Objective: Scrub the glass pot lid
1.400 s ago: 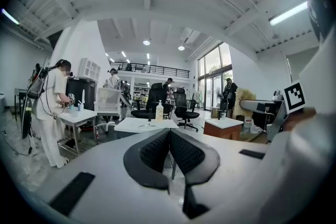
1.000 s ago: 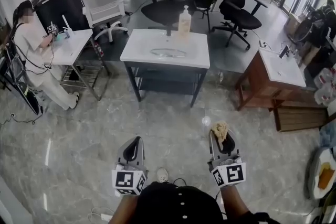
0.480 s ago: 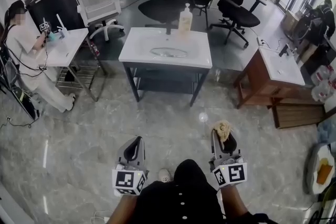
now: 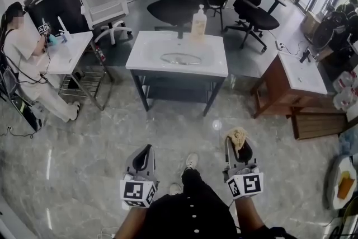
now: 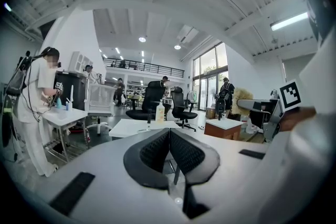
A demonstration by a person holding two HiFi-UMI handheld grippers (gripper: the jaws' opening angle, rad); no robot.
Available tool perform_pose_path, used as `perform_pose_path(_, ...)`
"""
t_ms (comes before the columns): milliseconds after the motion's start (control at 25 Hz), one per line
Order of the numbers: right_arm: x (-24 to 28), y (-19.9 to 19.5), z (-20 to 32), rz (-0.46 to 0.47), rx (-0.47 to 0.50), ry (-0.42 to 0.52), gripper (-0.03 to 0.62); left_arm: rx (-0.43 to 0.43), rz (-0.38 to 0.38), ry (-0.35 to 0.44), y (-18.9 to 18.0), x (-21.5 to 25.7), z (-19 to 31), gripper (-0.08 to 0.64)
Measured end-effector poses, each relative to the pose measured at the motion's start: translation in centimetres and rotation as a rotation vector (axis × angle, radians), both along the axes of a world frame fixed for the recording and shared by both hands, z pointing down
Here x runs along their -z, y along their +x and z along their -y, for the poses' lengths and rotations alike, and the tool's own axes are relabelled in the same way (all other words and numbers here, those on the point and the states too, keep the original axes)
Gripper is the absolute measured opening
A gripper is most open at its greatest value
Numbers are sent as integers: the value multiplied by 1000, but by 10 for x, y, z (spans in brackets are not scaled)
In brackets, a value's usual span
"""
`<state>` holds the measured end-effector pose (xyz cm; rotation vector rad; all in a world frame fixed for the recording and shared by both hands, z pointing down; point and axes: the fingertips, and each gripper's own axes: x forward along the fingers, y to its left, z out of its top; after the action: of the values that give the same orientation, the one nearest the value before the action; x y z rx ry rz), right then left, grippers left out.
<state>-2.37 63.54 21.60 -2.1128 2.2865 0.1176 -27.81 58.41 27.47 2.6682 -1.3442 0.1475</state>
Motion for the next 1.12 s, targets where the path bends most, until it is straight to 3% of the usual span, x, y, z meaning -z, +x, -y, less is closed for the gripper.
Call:
perform_pose_path(560, -7, 34, 97, 5, 13, -20, 152, 1, 17, -21, 35, -4, 92, 26)
perform_pose_path(1120, 1, 97, 206, 12, 53, 3, 152, 43, 17, -10, 95, 3, 196, 26)
